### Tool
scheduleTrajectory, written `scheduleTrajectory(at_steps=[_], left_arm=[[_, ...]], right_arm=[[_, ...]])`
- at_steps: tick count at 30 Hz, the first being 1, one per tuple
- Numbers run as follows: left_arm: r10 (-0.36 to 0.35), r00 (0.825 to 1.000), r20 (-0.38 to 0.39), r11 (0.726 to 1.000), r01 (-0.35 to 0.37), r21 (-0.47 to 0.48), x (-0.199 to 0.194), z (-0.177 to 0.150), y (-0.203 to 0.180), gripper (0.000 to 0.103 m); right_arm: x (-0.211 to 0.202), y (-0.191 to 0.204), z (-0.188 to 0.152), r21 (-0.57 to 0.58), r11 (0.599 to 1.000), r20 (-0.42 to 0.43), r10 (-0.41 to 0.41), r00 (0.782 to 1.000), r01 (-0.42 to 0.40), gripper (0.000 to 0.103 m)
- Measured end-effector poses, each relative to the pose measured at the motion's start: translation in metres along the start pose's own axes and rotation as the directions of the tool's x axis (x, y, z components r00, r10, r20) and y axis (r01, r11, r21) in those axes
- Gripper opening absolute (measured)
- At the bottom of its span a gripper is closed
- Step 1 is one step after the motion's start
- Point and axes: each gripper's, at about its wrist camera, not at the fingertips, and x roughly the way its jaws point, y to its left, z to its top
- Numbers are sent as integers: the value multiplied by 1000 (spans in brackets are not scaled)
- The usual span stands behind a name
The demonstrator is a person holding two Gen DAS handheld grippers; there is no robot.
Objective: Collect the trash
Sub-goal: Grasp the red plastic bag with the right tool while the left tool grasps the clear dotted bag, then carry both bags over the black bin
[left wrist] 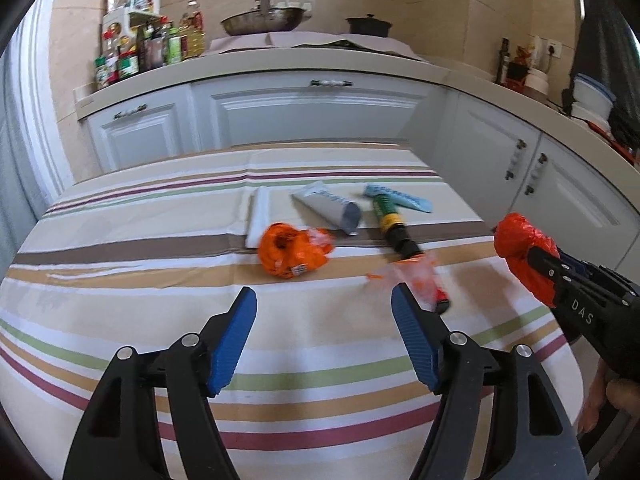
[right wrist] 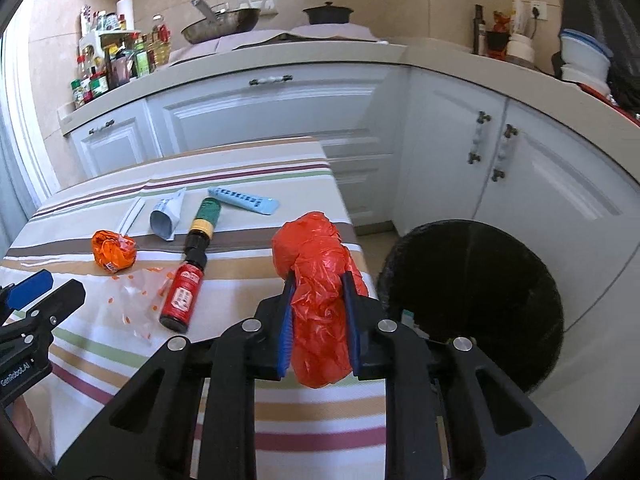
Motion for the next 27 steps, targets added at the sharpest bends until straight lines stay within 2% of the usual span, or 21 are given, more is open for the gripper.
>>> scheduleTrajectory(at_steps=[9,15,16,18,19,21,22,24,27], left_arm=[[-26,999,-24,996,28,81,14,-3,-38,71],[-17,998,-66,996,23,85,29,-4,-43,70],[-20,997,-74,996,25,80,31,-5,-43,67],[-26,995,-94,996,34,81,34,-6,-42,52],[-28,995,-101,996,36,84,35,-7,-43,48],[-33,993,-115,995,44,93,38,-9,-43,30],[-37,992,-121,994,48,96,39,-10,-43,26],[-44,990,-136,993,58,101,41,-12,-43,10],[-52,990,-134,993,65,97,40,-14,-41,7]], right_arm=[[-12,-32,-12,50,997,11,-50,999,50,21],[-13,-49,-18,83,995,9,-64,998,63,21],[-13,-50,-19,86,994,9,-65,998,64,21],[-12,-52,-19,91,994,8,-65,998,64,21],[-12,-53,-20,93,994,8,-64,998,63,21],[-11,-53,-21,94,994,7,-62,998,61,21],[-11,-53,-21,94,994,7,-62,998,61,21],[-10,-53,-21,93,994,5,-61,998,60,21],[-10,-53,-23,93,994,5,-60,998,59,21]])
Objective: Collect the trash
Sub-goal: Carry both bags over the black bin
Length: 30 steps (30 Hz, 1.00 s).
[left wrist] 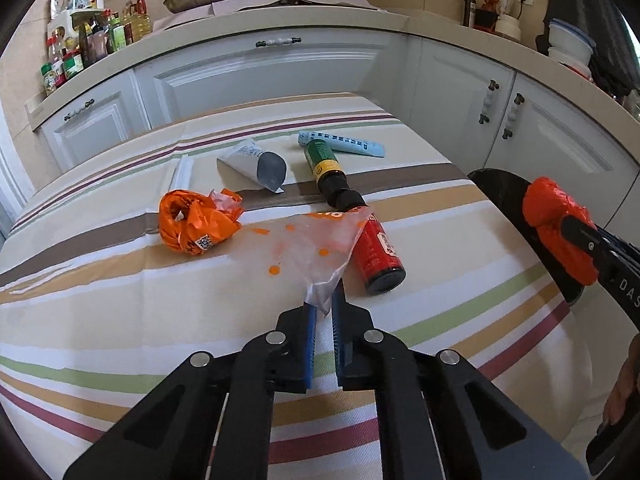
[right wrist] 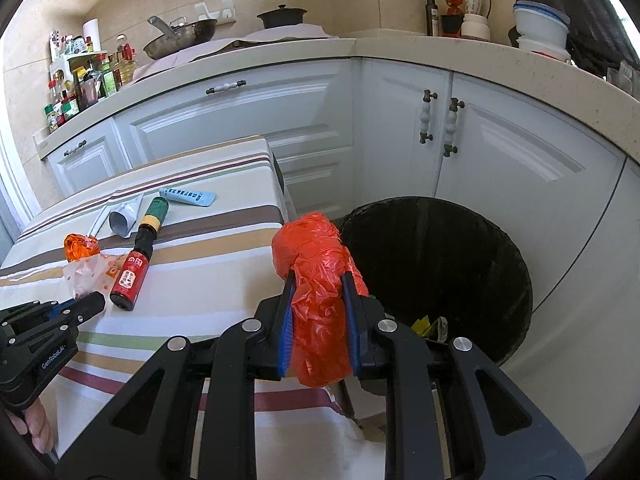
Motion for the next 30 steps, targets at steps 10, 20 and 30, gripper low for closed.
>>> scheduleTrajectory(at_steps=[10,20,30], left_arm=[[16,999,42,1000,-15,-21,-12,0,9,6],[-8,994,112,1000,9,-12,-33,13,-1,6],[-99,979,178,995,92,49,-36,39,-44,6]], right_arm=[[-2,2,1,-1,1000,9,0,1000,0,21],[-17,-1,6,10,1000,49,-7,999,6,21],[-31,-30,18,52,996,110,-79,991,73,21]])
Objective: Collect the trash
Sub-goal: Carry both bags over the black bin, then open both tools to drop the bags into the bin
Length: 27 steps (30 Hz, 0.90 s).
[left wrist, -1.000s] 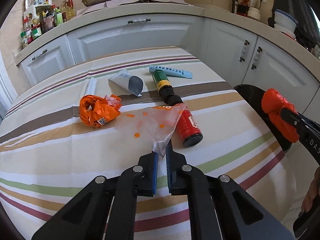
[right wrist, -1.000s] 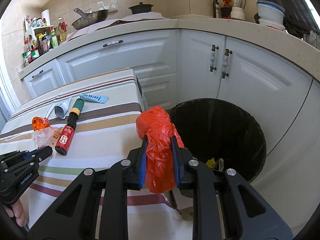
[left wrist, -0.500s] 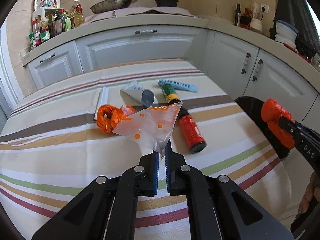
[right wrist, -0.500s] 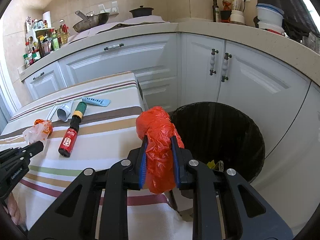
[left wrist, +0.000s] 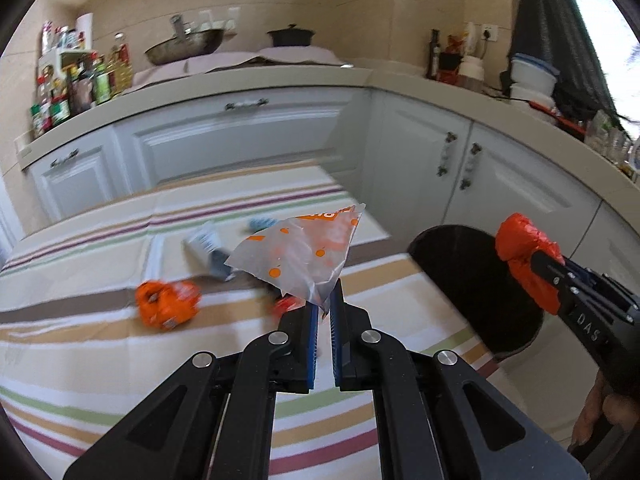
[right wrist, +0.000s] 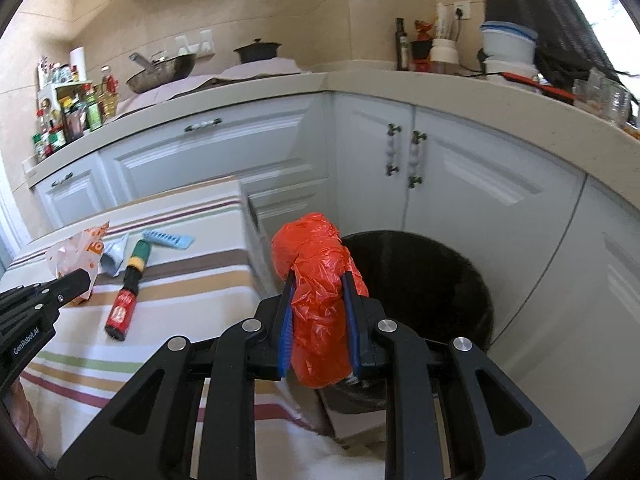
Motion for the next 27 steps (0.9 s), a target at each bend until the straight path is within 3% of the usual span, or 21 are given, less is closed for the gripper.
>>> scheduleTrajectory(at_steps=[14,27], left_arm=[[-122,992,28,987,118,108,24,26,-72,6],[-136,991,-3,975,134,180,57,29,-117,6]], right_arm=[[5,-51,10,64,993,36,-101,994,99,21],[20,-83,8,105,986,32,-132,991,128,21]])
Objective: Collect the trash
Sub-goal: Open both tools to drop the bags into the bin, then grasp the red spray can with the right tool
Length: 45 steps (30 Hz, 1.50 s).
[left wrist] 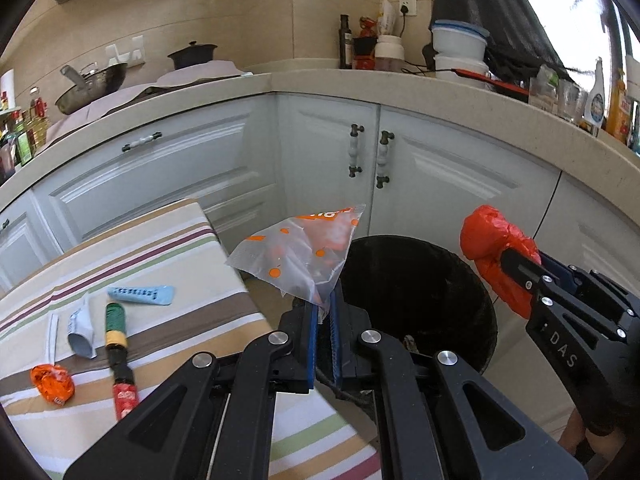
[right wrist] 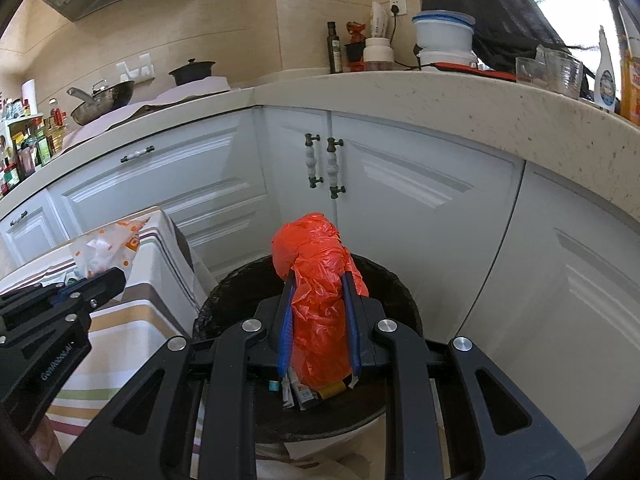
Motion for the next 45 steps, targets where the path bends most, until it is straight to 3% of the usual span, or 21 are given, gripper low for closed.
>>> scheduleTrajectory(at_steps=[12,13,15,17,22,35,45], left_arm=[[-2,1000,2,1000,2,5,25,9,-14,8],[1,1000,8,1000,-1,7,27,10,-15,10],[11,1000,11,1000,-11,16,32,11,-17,29],[15,1000,17,1000,-16,11,34,13,-18,39],[17,1000,15,1000,-17,4,35,14,-16,44],[32,999,44,998,-29,-48,7,16,5,50],[109,993,55,990,-103,-99,-32,0,45,56]], right_arm=[[27,-21,3,26,1000,-16,-15,1000,15,22],[29,-22,3,29,999,-16,-13,1000,13,24],[37,-24,2,43,999,-21,-22,1000,23,33],[43,-26,2,51,998,-28,-25,999,27,35],[45,-25,1,55,998,-31,-32,999,33,40],[19,-6,8,39,999,10,-33,999,33,42],[-7,33,5,6,999,20,35,999,-35,51]])
